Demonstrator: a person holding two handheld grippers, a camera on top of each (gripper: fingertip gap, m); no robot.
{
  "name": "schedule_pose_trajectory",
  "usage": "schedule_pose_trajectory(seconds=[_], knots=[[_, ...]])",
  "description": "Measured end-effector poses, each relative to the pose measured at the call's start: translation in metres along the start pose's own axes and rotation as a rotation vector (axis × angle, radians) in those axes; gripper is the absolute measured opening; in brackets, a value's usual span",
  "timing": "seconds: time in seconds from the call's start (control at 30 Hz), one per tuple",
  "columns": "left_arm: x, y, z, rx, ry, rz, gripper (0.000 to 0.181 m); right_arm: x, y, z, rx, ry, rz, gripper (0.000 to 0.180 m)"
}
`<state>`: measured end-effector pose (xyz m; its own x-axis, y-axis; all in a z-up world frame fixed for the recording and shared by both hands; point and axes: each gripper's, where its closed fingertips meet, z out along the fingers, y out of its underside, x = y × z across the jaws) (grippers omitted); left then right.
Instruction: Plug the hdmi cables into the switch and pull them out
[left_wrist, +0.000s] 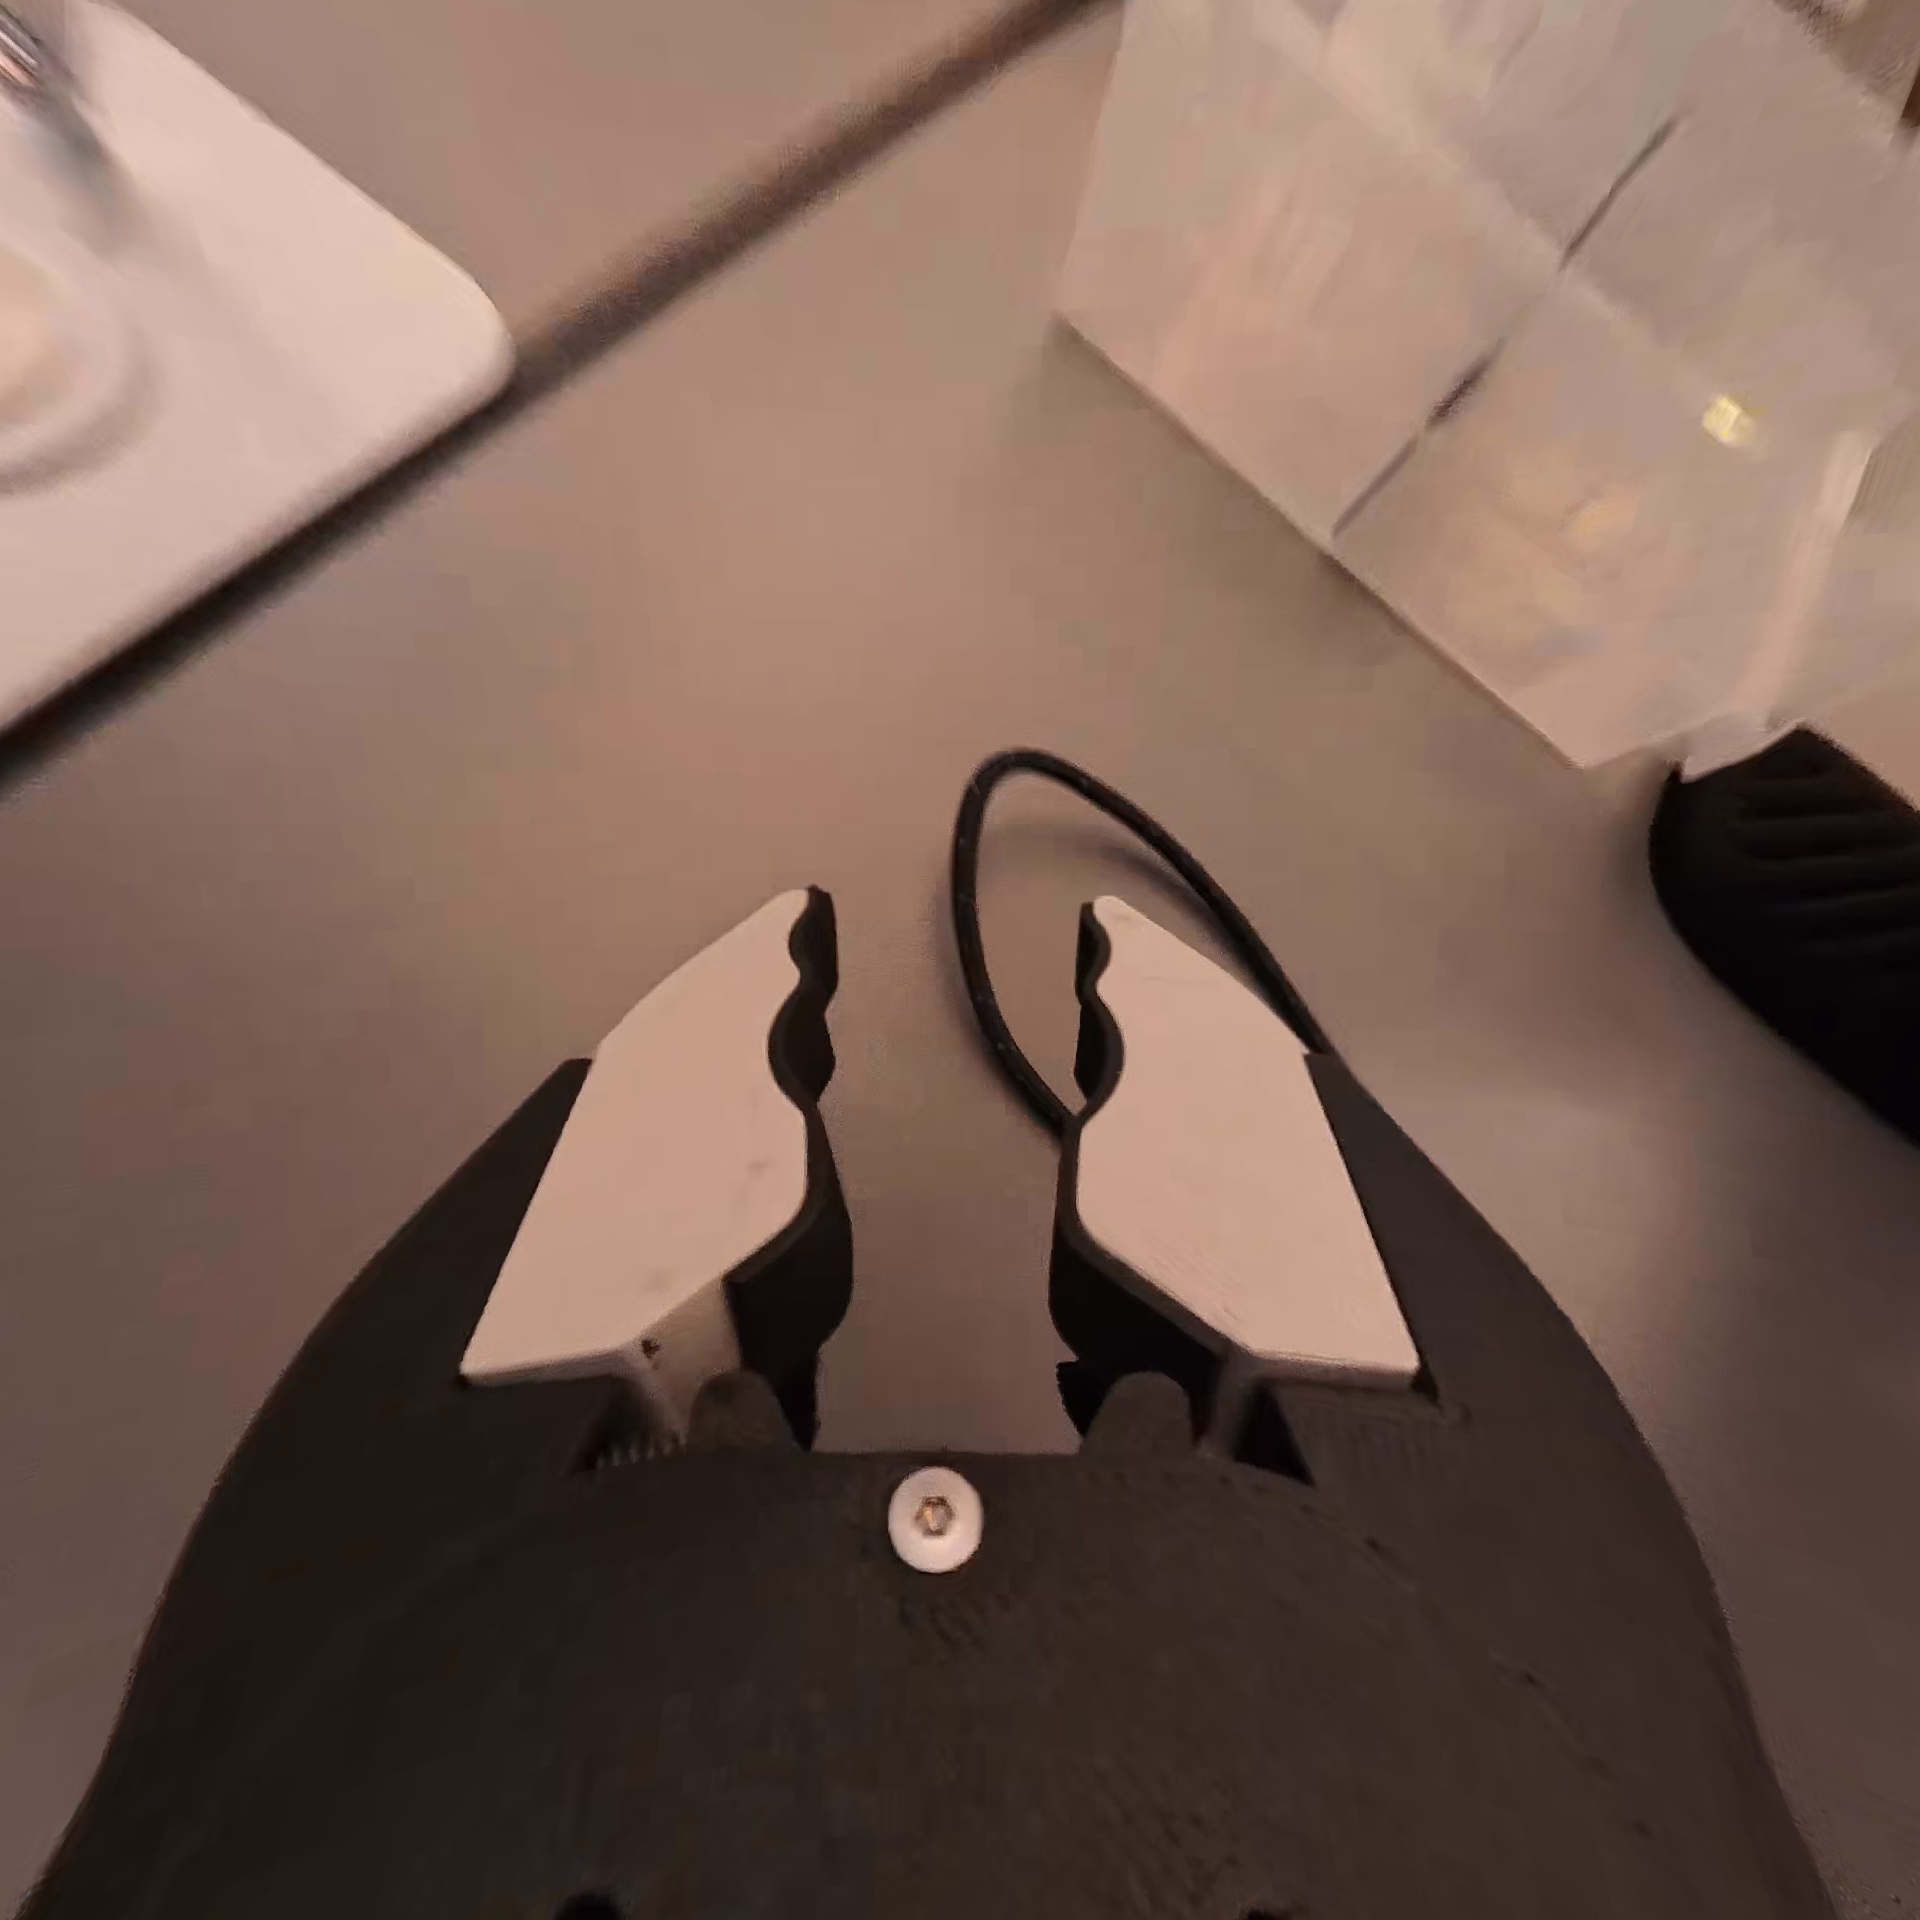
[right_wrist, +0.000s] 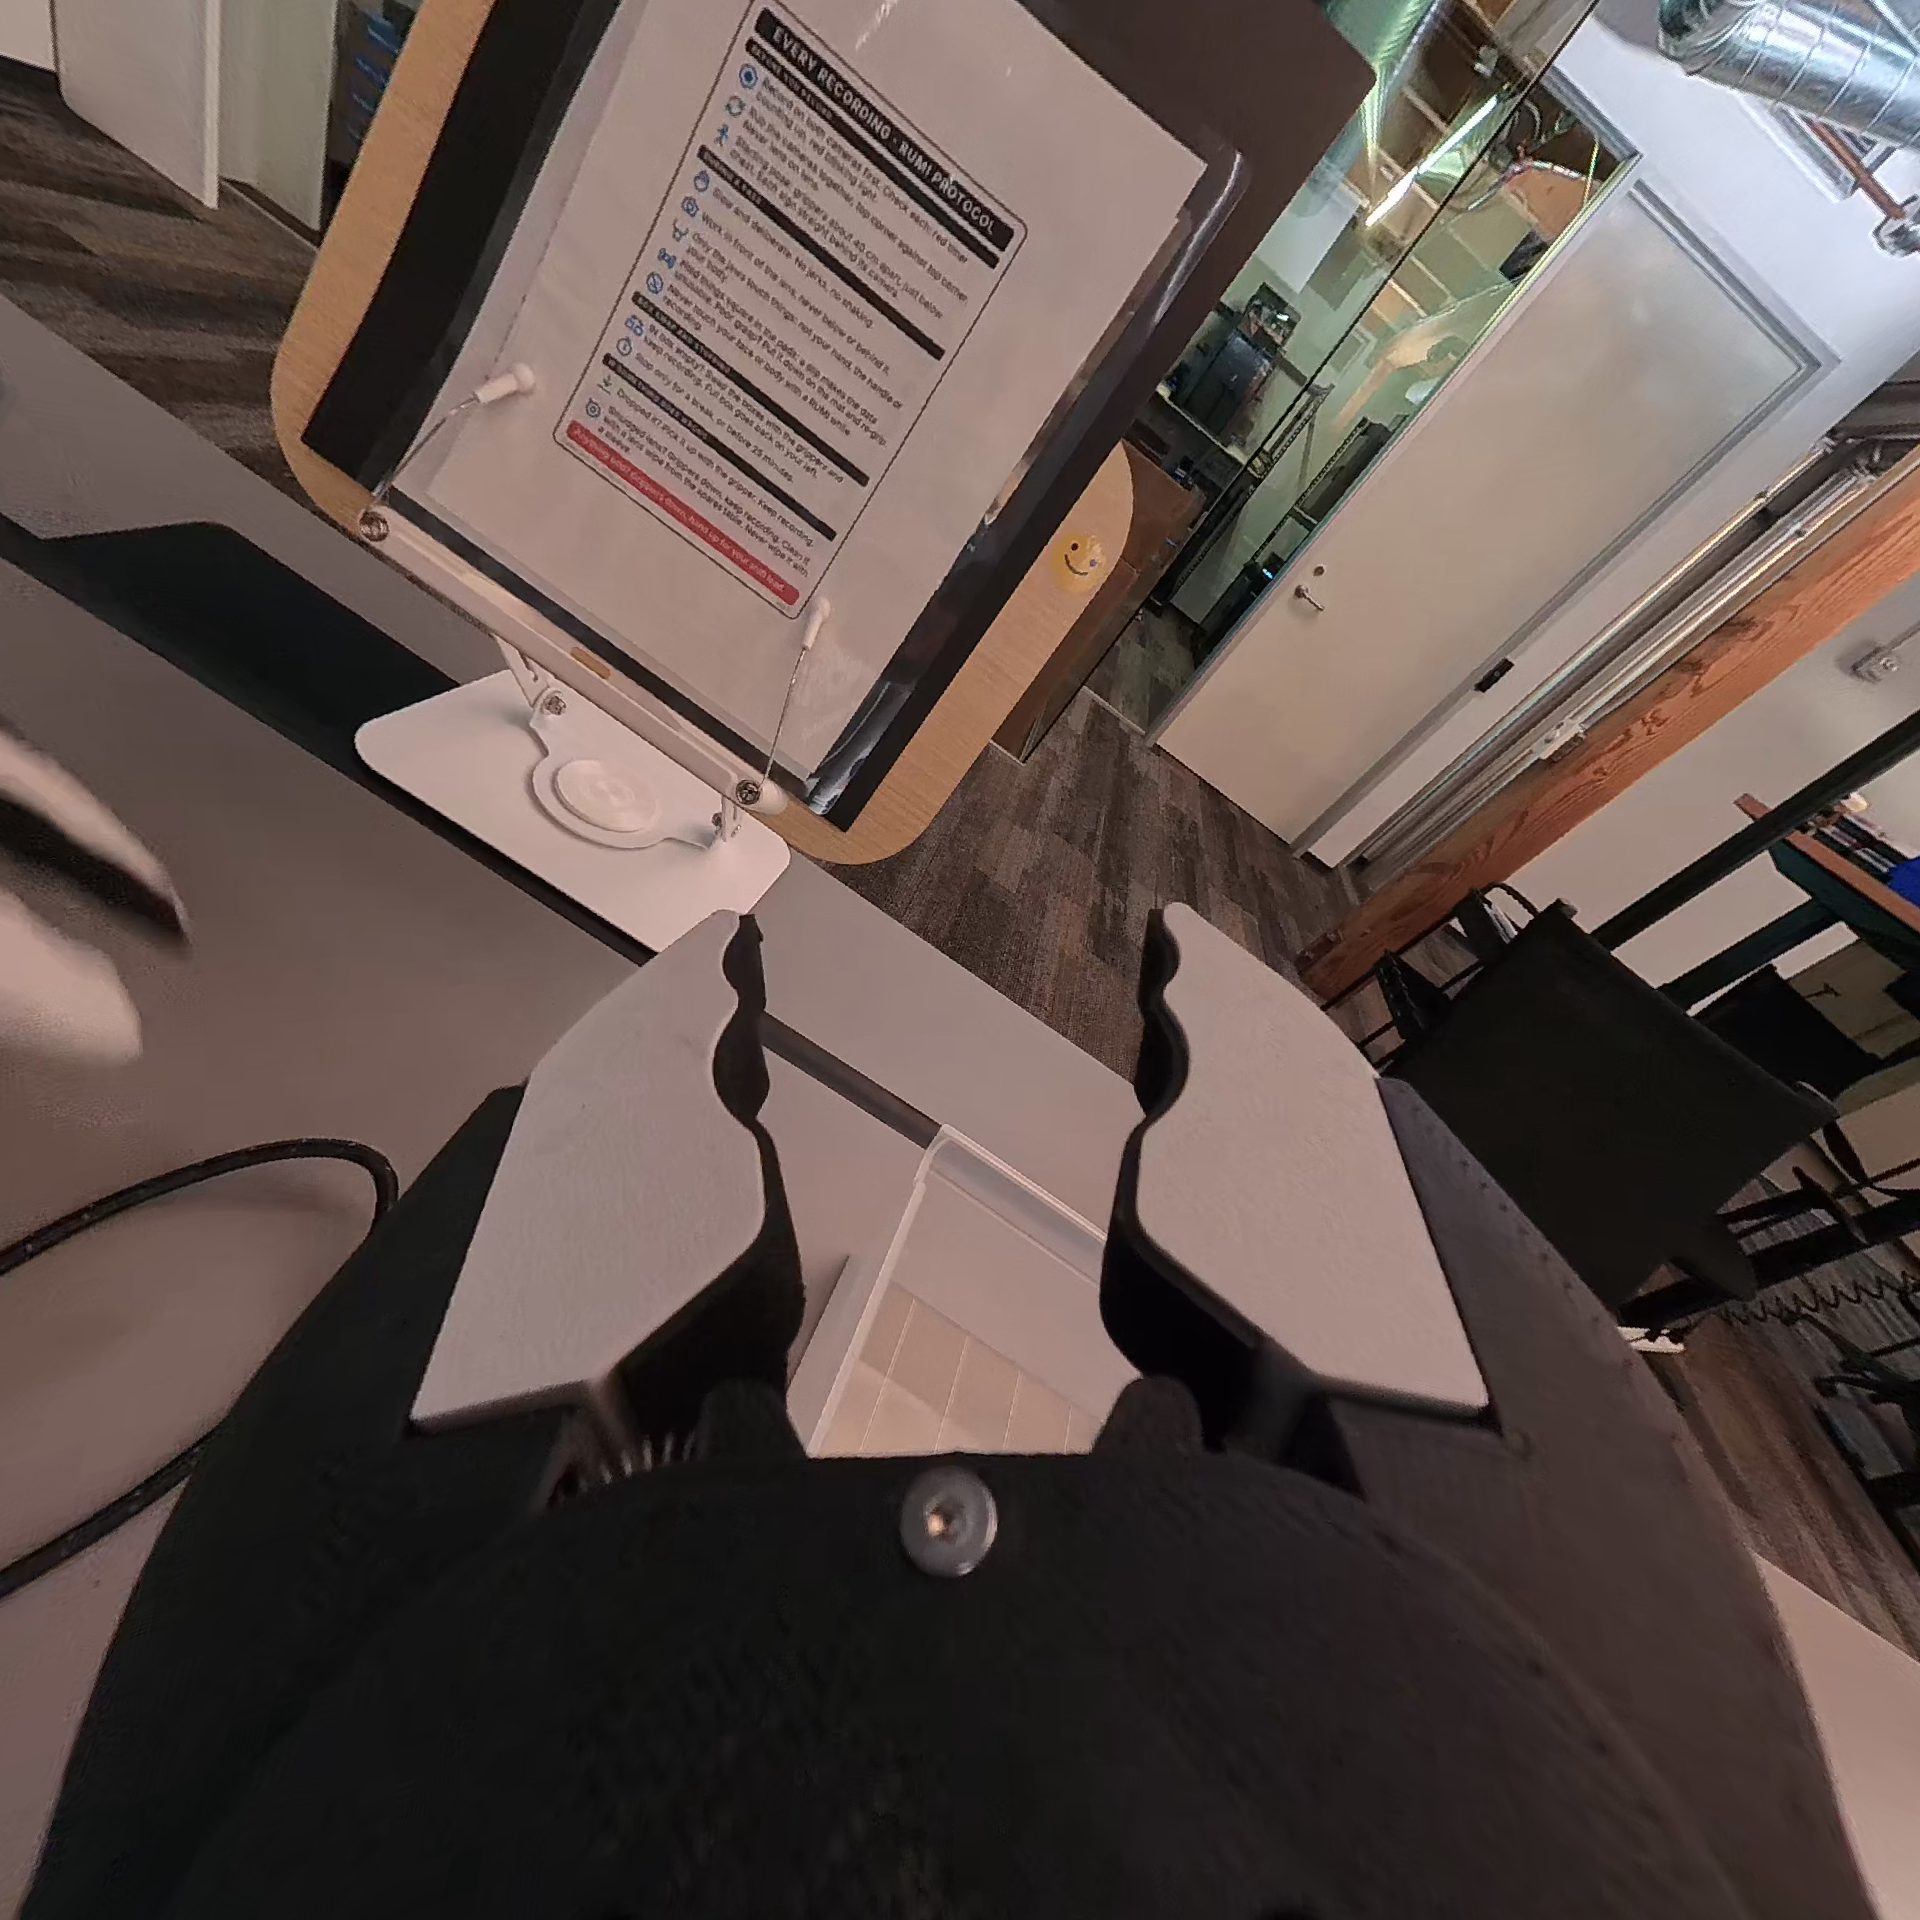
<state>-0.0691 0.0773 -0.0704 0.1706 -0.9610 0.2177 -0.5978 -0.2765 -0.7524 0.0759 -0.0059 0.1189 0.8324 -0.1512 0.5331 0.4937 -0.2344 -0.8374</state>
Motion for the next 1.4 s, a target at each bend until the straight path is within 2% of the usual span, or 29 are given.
schedule_pose_trajectory(seconds=[0.07,0.17,0.27,0.37,0.43,0.53,0.77,0.87,0.9,0.93,1.07,1.2,1.4], knots=[[-0.020,-0.034,-0.051,0.164,-0.120,0.019,0.040,0.001,-0.001,-0.001,0.006,0.002,0.004,0.070],[-0.068,-0.061,-0.164,0.407,-0.438,-0.005,0.040,0.001,-0.002,-0.002,0.012,0.001,0.004,0.070],[-0.126,-0.026,-0.264,0.499,-0.738,-0.205,0.058,-0.002,-0.003,0.000,0.011,-0.006,0.002,0.070],[-0.171,0.034,-0.310,0.447,-0.820,-0.453,0.066,-0.008,-0.002,0.002,0.003,-0.012,-0.013,0.070],[-0.191,0.065,-0.317,0.425,-0.797,-0.580,0.066,-0.010,-0.002,0.003,0.000,-0.010,-0.024,0.070],[-0.211,0.091,-0.305,0.385,-0.729,-0.671,0.065,-0.012,-0.002,0.004,-0.005,-0.009,-0.029,0.070],[-0.239,0.112,-0.252,0.327,-0.583,-0.762,0.058,-0.013,0.004,0.008,-0.024,-0.014,-0.027,0.070],[-0.244,0.117,-0.239,0.310,-0.531,-0.783,0.043,-0.016,0.005,0.010,-0.032,-0.018,-0.038,0.070],[-0.243,0.114,-0.237,0.326,-0.499,-0.775,0.023,-0.017,0.006,0.010,-0.034,-0.020,-0.041,0.070],[-0.240,0.109,-0.237,0.348,-0.463,-0.769,0.010,-0.017,0.007,0.011,-0.038,-0.021,-0.043,0.070],[-0.231,0.098,-0.246,0.385,-0.421,-0.748,0.004,-0.019,0.009,0.014,-0.047,-0.026,-0.048,0.070],[-0.211,0.067,-0.275,0.493,-0.427,-0.646,0.004,-0.019,0.011,0.015,-0.053,-0.028,-0.049,0.070],[-0.133,-0.005,-0.324,0.696,-0.368,-0.364,0.003,-0.022,0.011,0.015,-0.056,-0.031,-0.054,0.070]])
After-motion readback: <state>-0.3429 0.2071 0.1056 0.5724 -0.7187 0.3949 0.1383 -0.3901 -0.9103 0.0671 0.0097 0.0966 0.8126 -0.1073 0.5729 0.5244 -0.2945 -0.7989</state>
